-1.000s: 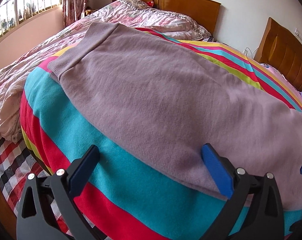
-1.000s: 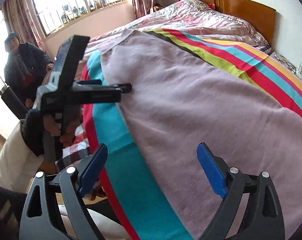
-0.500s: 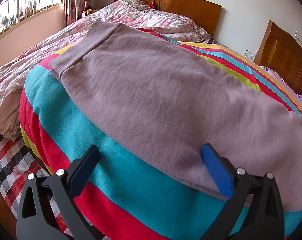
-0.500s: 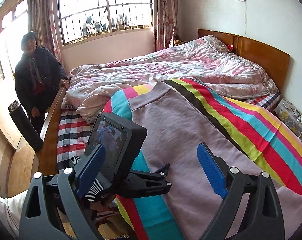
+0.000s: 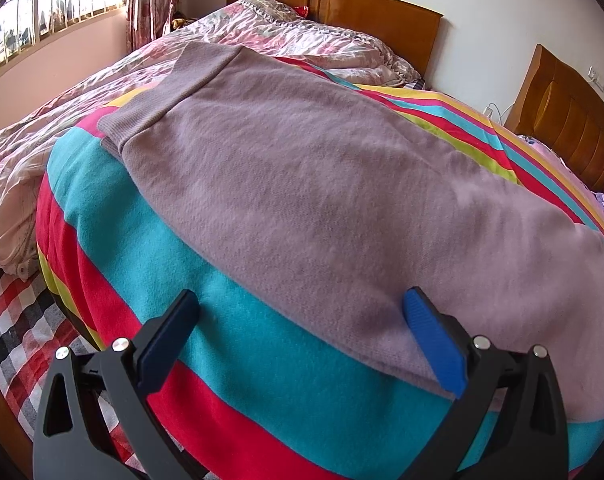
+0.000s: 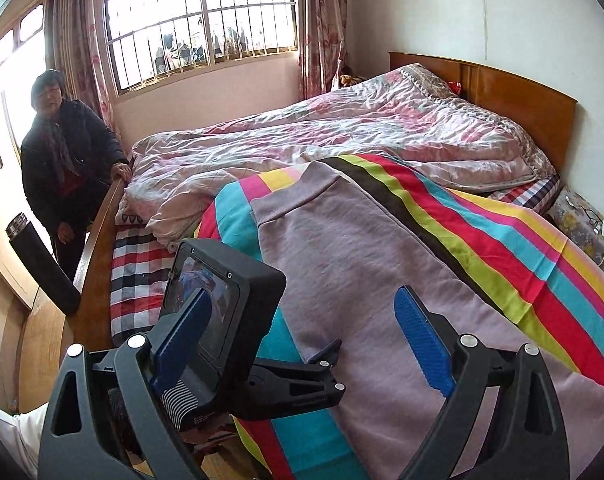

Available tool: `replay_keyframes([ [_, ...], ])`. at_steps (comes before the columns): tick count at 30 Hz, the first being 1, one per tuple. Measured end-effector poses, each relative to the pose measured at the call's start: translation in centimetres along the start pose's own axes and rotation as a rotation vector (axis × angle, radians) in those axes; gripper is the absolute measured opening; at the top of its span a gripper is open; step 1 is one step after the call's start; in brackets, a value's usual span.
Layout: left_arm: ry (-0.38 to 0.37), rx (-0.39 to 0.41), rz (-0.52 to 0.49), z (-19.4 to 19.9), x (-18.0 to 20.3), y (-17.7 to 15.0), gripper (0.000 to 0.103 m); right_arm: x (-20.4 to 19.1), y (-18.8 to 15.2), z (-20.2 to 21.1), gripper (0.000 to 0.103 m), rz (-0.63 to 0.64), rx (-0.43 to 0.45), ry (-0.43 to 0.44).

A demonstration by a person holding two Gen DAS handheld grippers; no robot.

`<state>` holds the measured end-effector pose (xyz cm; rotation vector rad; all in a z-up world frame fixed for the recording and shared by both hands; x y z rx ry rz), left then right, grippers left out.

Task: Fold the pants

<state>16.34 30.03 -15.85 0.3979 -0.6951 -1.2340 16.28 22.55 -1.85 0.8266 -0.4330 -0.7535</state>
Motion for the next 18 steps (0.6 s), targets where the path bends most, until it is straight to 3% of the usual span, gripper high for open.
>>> replay_keyframes([
  [18,0.001,0.001,0.0,0.0,0.01,-0.04,0.102,0.32,-0.15,-0.2,0.09,-0.021,-0.012,0.013],
])
Point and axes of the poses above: each gripper's, at about its wrist camera, not at the fingertips, and z roughly against the way its jaws point, x to its right, y to its top, the point moved 8 cm from there along -z, roughly the way its jaws point, and after that the axes turned 13 degrees about -y, right-handed, at the moved point
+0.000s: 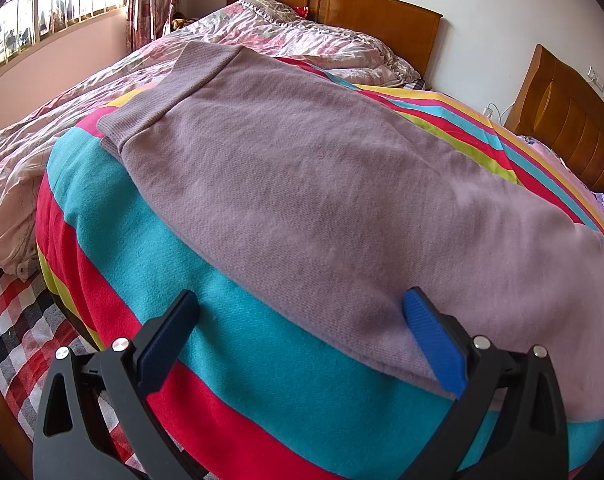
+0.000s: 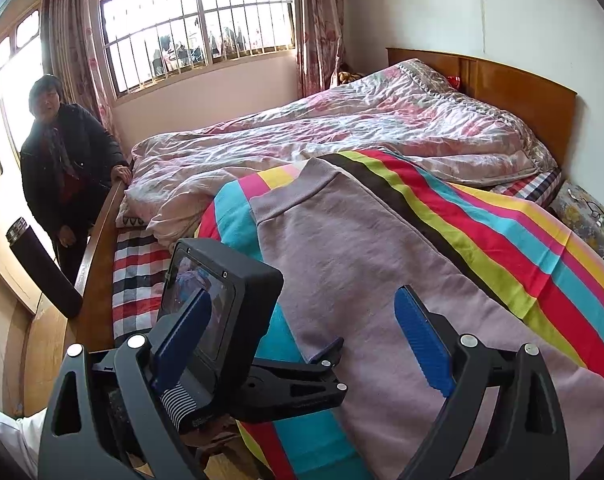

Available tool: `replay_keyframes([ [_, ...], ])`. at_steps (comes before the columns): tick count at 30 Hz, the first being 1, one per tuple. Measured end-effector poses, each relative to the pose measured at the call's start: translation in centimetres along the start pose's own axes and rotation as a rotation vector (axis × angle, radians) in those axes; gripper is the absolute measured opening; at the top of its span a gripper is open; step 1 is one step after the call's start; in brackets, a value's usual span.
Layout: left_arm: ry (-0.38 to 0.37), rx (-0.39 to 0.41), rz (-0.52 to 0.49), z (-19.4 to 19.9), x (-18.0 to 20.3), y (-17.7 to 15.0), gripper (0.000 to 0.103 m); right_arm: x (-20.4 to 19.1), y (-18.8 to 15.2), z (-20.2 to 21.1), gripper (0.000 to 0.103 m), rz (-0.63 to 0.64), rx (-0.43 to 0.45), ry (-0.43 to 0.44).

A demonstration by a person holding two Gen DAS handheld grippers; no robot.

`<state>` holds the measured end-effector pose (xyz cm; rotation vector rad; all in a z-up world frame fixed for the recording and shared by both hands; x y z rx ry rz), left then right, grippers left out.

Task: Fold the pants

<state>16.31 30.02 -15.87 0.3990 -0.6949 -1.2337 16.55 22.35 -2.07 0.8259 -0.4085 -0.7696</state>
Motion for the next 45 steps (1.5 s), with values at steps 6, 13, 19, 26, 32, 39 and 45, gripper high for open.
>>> replay_keyframes([
  [6,0.0,0.002,-0.001,0.0,0.0,0.0,0.102,0.3,-0.4,0.2,0.09,-0.014,-0.006,0.014],
  [13,-0.036,0.064,0.047,1.9,-0.3,0.6,0.102,4.3,-5.3,3.5,0.09,-0.007,-0.016,-0.061],
  [19,-0.095,0.084,-0.054,4.7,5.4,1.5,0.102,14.7,-15.0,7.6,0.09,-0.174,-0.121,-0.304],
  [26,-0.128,-0.134,-0.294,-1.8,15.2,-2.3,0.102,24.8,-24.9,11.6,0.09,-0.27,-0.252,-0.608],
  [32,-0.026,-0.125,-0.291,-1.3,16.0,-0.9,0.101,27.1,-30.3,15.4,0.092,-0.331,-0.269,-0.518],
  [39,-0.258,-0.136,-0.53,-1.3,32.3,-1.0,0.102,36.8,-32.1,23.6,0.092,-0.562,-0.128,-0.684],
  [45,-0.241,-0.22,-0.643,-7.4,39.6,-6.3,0.102,39.1,-36.9,24.2,0.091,-0.567,-0.207,-0.635],
])
Point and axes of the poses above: each gripper's, at about its wrist camera, not at the fingertips, and z roughly against the way its jaws point, x to its right, y to its top, the point moved 8 cm from there along -z, roughly the way its jaws point, and after that the axes turned 13 degrees about -y, right-handed, at the moved point
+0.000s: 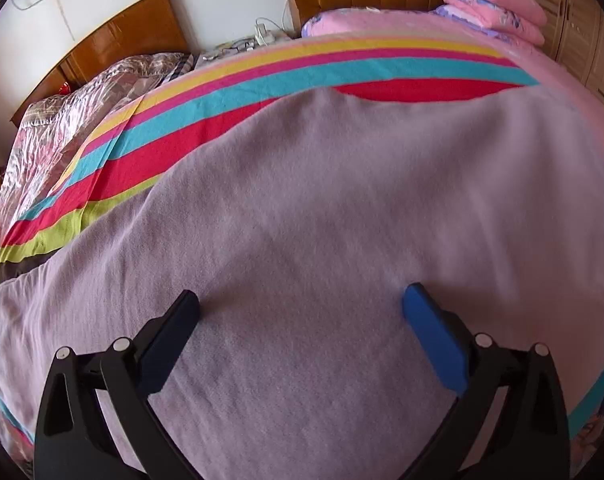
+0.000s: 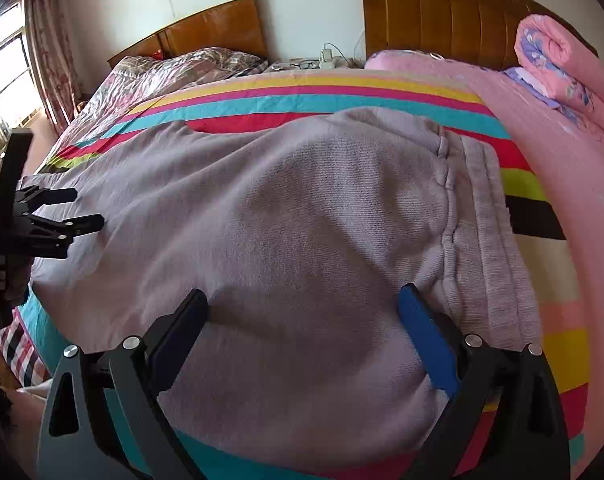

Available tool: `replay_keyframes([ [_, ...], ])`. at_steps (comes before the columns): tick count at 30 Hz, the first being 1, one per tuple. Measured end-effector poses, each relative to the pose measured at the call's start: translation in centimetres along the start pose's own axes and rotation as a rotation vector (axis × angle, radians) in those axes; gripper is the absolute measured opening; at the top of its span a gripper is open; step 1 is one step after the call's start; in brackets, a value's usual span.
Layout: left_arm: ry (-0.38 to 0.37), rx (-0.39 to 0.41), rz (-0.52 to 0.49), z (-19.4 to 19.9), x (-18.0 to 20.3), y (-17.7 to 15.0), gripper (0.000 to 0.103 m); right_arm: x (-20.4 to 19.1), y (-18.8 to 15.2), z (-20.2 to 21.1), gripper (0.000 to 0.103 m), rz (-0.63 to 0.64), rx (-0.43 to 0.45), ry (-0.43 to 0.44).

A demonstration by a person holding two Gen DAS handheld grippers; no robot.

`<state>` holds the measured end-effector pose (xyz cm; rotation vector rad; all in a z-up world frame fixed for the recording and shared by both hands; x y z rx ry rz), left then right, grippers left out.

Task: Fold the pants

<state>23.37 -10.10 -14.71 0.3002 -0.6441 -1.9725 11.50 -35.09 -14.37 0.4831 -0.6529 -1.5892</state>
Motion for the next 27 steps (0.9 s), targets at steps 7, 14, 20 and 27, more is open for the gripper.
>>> replay_keyframes([
  [7,0.033,0.039,0.036,0.6,-0.8,0.1,0.102,9.6,-3.7,6.5,0.09,-0.412,0.087,0.156],
  [14,0.06,0.055,-0.01,-0.1,1.6,-0.8,0.102,11.0,-5.0,2.6,0.06,-0.607,0.017,0.201],
  [20,0.034,0.048,0.028,0.0,1.4,-1.0,0.102,11.0,0.7,5.0,0.02,-0.492,0.174,0.128],
  [27,0.048,0.142,-0.036,2.9,4.1,-0.2,0.102,13.0,-2.7,1.4,0.018,-0.526,0.122,0.051],
])
Point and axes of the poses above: each gripper's, at about its wrist camera, not at the fingertips, and z roughly against the way its jaws point, x to its right, y to its top, the point moved 8 cm from there along -z, roughly the way its jaws point, and after that the axes turned 13 degrees about -y, right-handed, at the moved point
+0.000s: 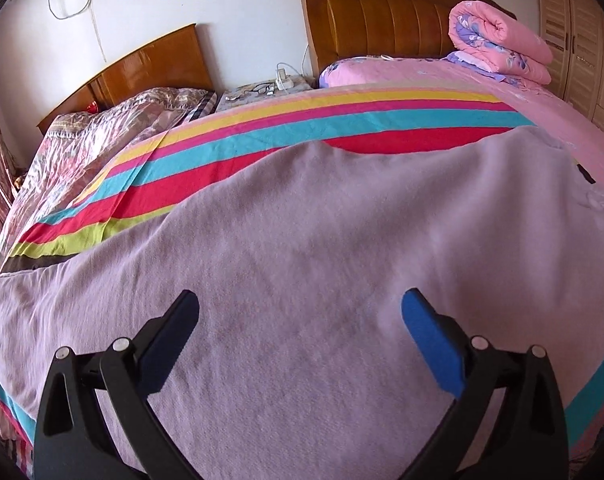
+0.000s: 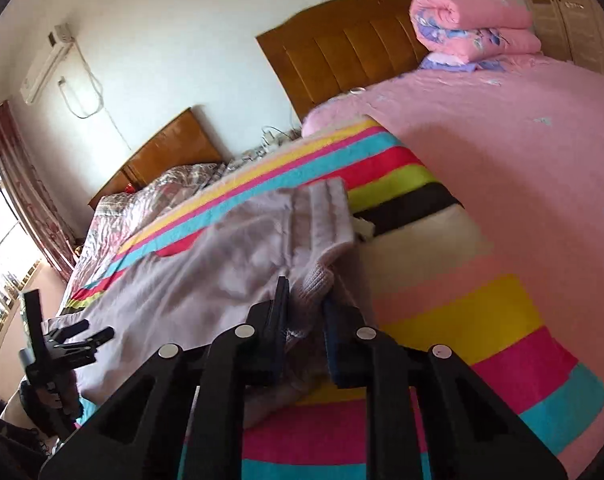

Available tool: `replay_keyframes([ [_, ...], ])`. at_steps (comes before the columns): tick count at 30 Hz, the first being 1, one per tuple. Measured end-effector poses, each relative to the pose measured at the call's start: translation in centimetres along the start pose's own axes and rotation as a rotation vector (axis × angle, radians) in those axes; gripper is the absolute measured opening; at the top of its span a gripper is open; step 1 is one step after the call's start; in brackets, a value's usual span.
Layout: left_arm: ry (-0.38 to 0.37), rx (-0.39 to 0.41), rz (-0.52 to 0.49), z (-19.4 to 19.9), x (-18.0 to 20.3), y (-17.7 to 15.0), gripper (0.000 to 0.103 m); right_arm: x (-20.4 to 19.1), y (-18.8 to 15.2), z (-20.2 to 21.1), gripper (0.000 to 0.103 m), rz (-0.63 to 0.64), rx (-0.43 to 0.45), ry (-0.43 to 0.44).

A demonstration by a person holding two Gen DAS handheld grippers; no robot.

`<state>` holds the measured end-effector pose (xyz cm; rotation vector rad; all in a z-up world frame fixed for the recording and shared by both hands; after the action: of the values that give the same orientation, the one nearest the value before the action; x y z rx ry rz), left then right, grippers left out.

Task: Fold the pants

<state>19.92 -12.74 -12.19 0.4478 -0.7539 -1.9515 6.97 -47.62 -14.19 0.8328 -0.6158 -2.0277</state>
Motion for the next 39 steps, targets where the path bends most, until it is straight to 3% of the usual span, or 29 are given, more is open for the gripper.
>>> replay_keyframes([
  [1,-0.006,-0.009,-0.032,0.0,0.9,0.1,0.102,1.3,-0.9,-1.1,0.015,-0.061,-0.051,0.024],
  [2,-0.01,-0.025,-0.063,-0.3,1.6,0.0,0.102,1.9,-1.1,-1.0,0.017,-0.109,-0.042,0.059],
  [3,-0.006,-0.041,-0.086,-0.7,2.0,-0.3,0.102,2.1,-1.1,-0.7,0.029,-0.11,-0.044,0.057],
  [4,-0.001,-0.062,-0.101,-1.2,2.3,-0.9,0.102,2.4,-1.0,-0.2,0.062,-0.11,-0.038,0.031],
  [5,0.001,-0.084,-0.105,-1.7,2.4,-1.4,0.102,3.0,-1.0,0.2,0.072,-0.123,-0.043,-0.018],
  [8,-0.031,-0.058,-0.042,-1.7,2.0,-1.9,0.102,2.7,-1.4,1.6,0.074,-0.173,-0.082,0.076],
  [16,-0.095,-0.074,0.011,-2.1,1.3,-2.2,0.102,-0.1,-0.8,-1.6,0.077,-0.034,-0.195,0.092],
  [19,-0.119,-0.078,0.034,-2.2,1.2,-2.4,0.102,-1.1,-1.5,-1.4,0.073,0.06,-0.257,0.063],
  [24,-0.139,-0.08,0.054,-2.4,1.0,-2.4,0.102,0.6,-2.4,0.0,0.059,0.014,-0.291,0.13],
  [29,-0.142,-0.078,0.056,-2.4,1.0,-2.5,0.102,-0.1,-1.5,-0.6,0.071,0.047,-0.291,0.183],
  [33,-0.142,-0.077,0.057,-2.4,1.1,-2.5,0.102,0.2,-0.6,-1.5,0.049,0.038,-0.278,0.25],
  [35,-0.141,-0.077,0.056,-2.4,1.1,-2.5,0.102,0.2,-0.7,-1.4,0.043,0.039,-0.24,0.261],
  [37,-0.141,-0.075,0.058,-2.3,1.1,-2.5,0.102,0.6,-0.1,0.0,0.014,0.016,-0.173,0.224],
  [39,-0.138,-0.075,0.056,-2.2,1.1,-2.5,0.102,0.1,1.5,2.8,0.014,-0.021,-0.089,0.234],
])
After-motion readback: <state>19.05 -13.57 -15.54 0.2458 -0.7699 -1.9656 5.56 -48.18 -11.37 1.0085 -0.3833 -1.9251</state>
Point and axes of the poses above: each gripper's, at about its wrist camera, not at the fingertips, and z roughly against the way its jaws point, x to its right, y to its top, the point moved 8 cm from there along -z, roughly the way its jaws point, and after that the axes turned 13 degrees about -y, right-handed, at the moved point
